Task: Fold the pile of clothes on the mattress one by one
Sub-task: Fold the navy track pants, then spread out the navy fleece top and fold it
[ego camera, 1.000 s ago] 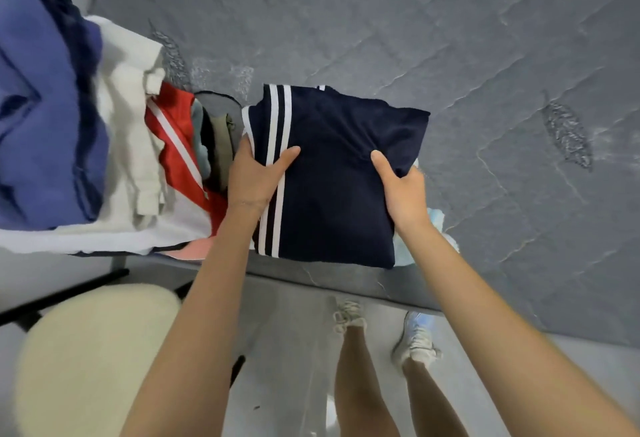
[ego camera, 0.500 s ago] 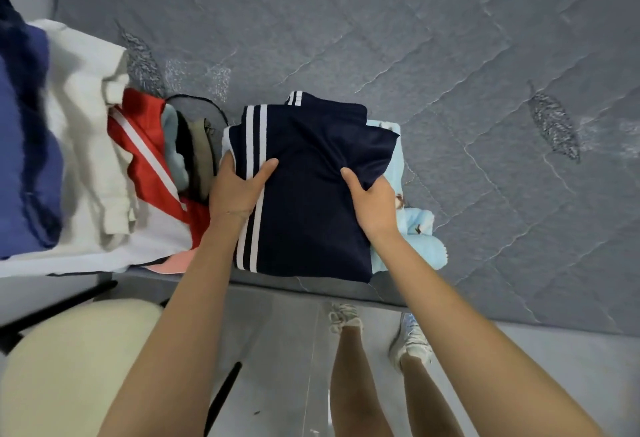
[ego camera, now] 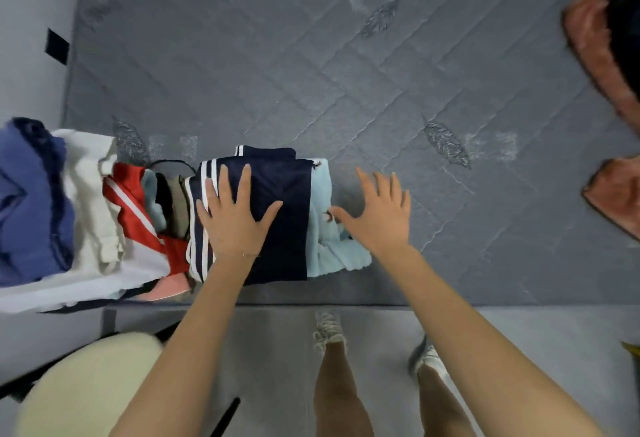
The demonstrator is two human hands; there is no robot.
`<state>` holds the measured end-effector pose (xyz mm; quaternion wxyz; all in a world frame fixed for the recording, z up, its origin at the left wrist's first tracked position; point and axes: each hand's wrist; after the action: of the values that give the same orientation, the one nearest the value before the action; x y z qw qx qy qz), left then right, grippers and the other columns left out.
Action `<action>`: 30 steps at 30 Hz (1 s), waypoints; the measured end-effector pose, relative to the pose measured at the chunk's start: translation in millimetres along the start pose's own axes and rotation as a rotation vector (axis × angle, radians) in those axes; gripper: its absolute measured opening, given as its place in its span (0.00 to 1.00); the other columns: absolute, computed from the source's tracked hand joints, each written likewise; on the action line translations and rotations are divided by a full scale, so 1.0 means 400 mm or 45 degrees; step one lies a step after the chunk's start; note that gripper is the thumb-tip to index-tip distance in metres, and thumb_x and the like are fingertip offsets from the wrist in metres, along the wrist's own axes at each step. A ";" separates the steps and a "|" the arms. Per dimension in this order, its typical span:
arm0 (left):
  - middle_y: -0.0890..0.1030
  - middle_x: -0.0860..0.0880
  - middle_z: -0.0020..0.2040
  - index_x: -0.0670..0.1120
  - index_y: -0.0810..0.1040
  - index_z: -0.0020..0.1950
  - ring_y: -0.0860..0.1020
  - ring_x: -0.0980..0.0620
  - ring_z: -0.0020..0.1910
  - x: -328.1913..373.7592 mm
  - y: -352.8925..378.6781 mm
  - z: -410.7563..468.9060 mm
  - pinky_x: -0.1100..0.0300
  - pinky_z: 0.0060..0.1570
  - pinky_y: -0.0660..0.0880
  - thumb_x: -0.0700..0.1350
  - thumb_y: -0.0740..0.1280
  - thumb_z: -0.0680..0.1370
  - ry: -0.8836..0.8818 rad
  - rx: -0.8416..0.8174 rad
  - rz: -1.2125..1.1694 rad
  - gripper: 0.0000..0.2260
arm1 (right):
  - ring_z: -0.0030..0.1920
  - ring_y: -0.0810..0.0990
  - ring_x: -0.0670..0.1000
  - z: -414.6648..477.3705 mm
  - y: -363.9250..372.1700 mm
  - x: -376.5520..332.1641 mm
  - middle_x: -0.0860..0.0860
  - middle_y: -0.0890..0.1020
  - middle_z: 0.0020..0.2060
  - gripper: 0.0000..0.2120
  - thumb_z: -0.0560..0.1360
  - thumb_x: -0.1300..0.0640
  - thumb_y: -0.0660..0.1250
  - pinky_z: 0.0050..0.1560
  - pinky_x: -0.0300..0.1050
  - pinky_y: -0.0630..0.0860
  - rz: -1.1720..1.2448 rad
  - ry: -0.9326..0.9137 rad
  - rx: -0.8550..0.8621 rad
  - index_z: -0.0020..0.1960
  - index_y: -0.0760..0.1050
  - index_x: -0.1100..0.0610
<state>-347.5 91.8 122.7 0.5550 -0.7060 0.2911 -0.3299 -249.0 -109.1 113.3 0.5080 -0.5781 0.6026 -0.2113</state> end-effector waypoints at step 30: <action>0.46 0.50 0.80 0.57 0.47 0.78 0.40 0.47 0.78 1.423 -0.099 -0.357 0.41 0.73 0.38 0.67 0.54 0.77 0.624 -0.158 -0.035 0.34 | 0.78 0.44 0.55 -0.326 -0.871 1.091 0.50 0.53 0.78 0.39 0.74 0.34 0.62 0.75 0.59 0.45 -0.093 0.324 0.323 0.78 0.49 0.44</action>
<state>-109.3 -426.6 266.4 0.4190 -0.6416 0.4268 -0.4802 -112.4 -634.6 297.6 0.4885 -0.4994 0.6092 -0.3754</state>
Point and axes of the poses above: each hand's wrist, its own z-axis towards the middle knuckle, its own y-axis out of the palm, x = y × z
